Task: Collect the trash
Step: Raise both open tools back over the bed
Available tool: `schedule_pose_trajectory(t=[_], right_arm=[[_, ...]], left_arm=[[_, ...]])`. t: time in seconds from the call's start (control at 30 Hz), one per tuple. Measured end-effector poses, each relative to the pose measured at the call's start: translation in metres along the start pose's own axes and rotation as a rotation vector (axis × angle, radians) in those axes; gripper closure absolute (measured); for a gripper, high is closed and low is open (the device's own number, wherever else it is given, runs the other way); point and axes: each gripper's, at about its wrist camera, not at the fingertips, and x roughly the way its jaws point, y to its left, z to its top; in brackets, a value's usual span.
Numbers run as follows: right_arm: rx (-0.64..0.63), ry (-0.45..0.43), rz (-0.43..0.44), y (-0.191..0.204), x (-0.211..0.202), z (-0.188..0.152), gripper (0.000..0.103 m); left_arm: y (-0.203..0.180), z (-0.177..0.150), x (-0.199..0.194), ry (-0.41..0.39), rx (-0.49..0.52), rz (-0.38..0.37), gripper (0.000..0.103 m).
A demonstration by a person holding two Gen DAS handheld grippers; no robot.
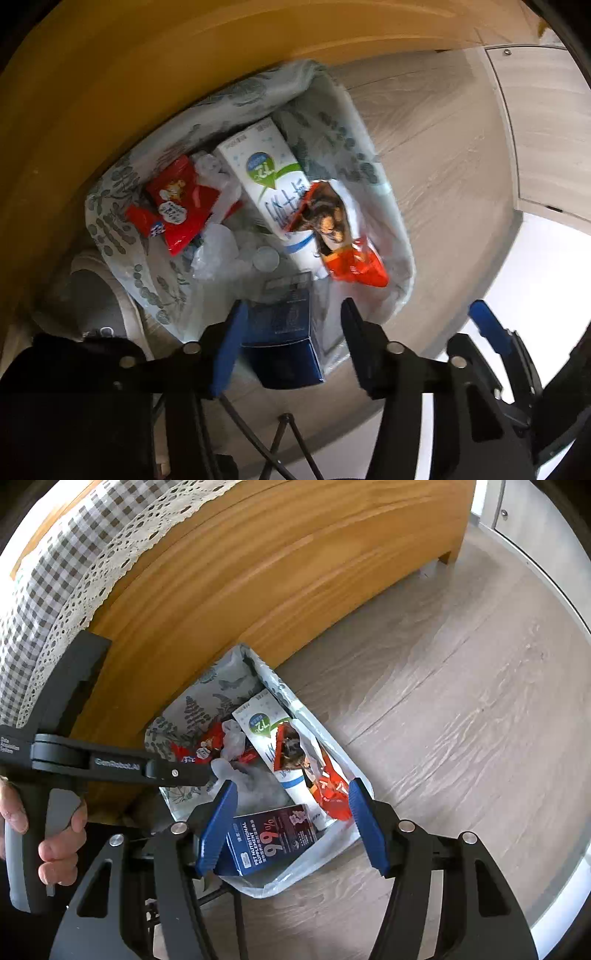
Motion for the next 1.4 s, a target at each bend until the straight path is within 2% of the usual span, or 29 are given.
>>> schedule_pose_trajectory(t=[0.13,0.27,0.4,0.5,0.6,0.7,0.77,0.83,0.9,0.97,1.07,1.13,1.23,1.4], right_arm=[[-0.007,0.017,-0.02,-0.001,-0.001,-0.001,0.043],[-0.03,0.021,-0.023,0.006,-0.002,0.002,0.043],[-0.055,0.011,-0.032,0.016,-0.009,0.003,0.043],[-0.071,-0.003,-0.052,0.021,-0.018,0.004,0.043],[-0.085,-0.024,-0.084,0.024,-0.03,0.009,0.043],[-0.101,-0.068,-0.095,0.033,-0.046,0.021,0.043],[-0.134,-0.116,-0.087,0.045,-0.059,0.033,0.043],[-0.18,-0.178,-0.093,0.061,-0.075,0.05,0.043],[-0.206,-0.237,-0.077,0.078,-0.091,0.068,0.043],[-0.222,-0.291,-0.049,0.097,-0.108,0.088,0.043],[-0.276,-0.372,-0.026,0.132,-0.131,0.112,0.037],[-0.318,-0.414,-0.003,0.155,-0.143,0.126,0.037],[-0.37,-0.452,0.032,0.189,-0.152,0.139,0.037],[-0.459,-0.465,0.097,0.245,-0.148,0.157,0.037]], left_arm=[[-0.004,-0.007,-0.019,-0.05,0.053,0.048,0.049],[-0.006,-0.019,-0.031,-0.037,0.081,0.043,0.049],[-0.008,-0.032,-0.038,-0.025,0.108,0.091,0.049],[-0.015,-0.046,-0.058,-0.062,0.148,0.089,0.049],[-0.026,-0.066,-0.093,-0.155,0.223,0.076,0.048],[-0.027,-0.089,-0.142,-0.334,0.274,0.093,0.048],[-0.017,-0.104,-0.178,-0.442,0.282,0.076,0.048],[-0.008,-0.112,-0.206,-0.504,0.273,0.093,0.048],[0.004,-0.119,-0.238,-0.584,0.27,0.072,0.048],[0.019,-0.123,-0.271,-0.66,0.252,0.049,0.048],[0.052,-0.126,-0.324,-0.782,0.178,0.024,0.048],[0.071,-0.128,-0.347,-0.839,0.135,0.026,0.048],[0.107,-0.13,-0.379,-0.922,0.067,0.018,0.048],[0.181,-0.131,-0.41,-1.002,-0.081,0.02,0.048]])
